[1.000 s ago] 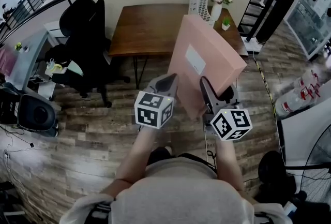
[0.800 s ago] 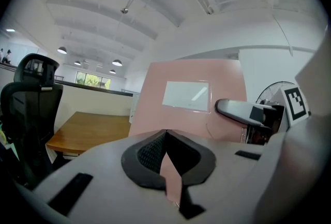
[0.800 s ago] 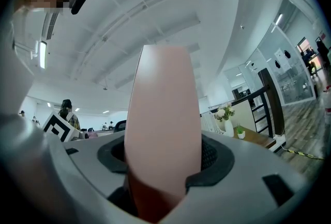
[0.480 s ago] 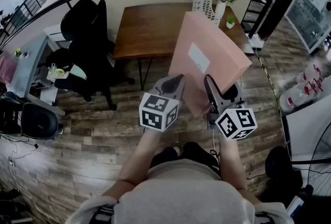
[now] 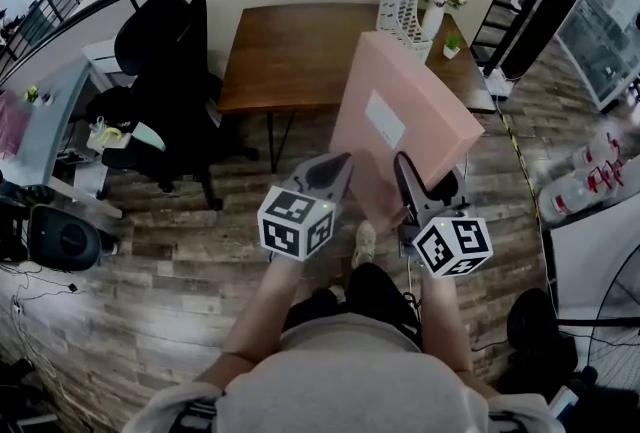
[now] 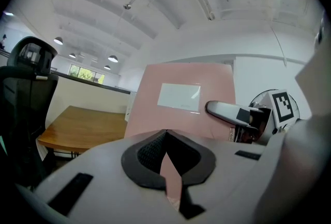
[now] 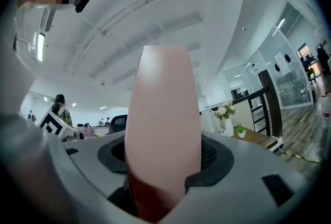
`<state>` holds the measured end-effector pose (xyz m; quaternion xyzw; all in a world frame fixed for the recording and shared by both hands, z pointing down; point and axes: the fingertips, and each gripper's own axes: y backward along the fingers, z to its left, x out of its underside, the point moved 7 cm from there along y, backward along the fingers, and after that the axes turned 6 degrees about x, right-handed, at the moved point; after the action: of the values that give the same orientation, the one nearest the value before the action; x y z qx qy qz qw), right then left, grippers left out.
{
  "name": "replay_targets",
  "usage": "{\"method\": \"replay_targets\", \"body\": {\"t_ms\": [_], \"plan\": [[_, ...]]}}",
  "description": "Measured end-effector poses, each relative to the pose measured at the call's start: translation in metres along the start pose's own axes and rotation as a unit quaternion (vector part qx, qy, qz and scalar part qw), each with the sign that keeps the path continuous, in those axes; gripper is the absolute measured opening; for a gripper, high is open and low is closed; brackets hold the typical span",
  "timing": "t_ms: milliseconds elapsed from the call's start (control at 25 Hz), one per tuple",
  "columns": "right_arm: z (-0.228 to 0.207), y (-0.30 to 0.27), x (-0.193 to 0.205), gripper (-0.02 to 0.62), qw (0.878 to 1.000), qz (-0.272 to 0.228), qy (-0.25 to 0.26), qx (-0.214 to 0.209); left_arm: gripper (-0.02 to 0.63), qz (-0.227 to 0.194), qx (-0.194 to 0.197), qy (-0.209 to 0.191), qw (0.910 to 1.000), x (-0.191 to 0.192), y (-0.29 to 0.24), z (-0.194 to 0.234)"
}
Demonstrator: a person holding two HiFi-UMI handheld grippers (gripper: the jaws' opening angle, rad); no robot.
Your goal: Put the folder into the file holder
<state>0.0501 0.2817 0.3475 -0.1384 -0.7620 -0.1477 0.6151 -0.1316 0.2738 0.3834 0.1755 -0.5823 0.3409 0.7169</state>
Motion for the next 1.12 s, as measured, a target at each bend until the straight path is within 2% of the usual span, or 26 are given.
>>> {"method": "replay_targets", "body": {"t_ms": [280,800,1120], "plan": [[-0.023,-0.037,0.0,0.287,1.0,-0.019,-0.01,-0.022,0.012,-0.004,-0.016,0.009,0.9998,-0.002,-0.028,0.027],[-0.101,-0.162,-0.027,0.287,0.998,-0.035,-0.014,-0.047,0.012,-0.021,-0.039,-0.01,0.999,-0.058,-0.137,0.087],[-0.142,-0.204,-0.028,0.288,0.997,-0.037,-0.025,-0.057,0.012,-0.021,-0.062,-0.01,0.9978,-0.067,-0.181,0.106]]}}
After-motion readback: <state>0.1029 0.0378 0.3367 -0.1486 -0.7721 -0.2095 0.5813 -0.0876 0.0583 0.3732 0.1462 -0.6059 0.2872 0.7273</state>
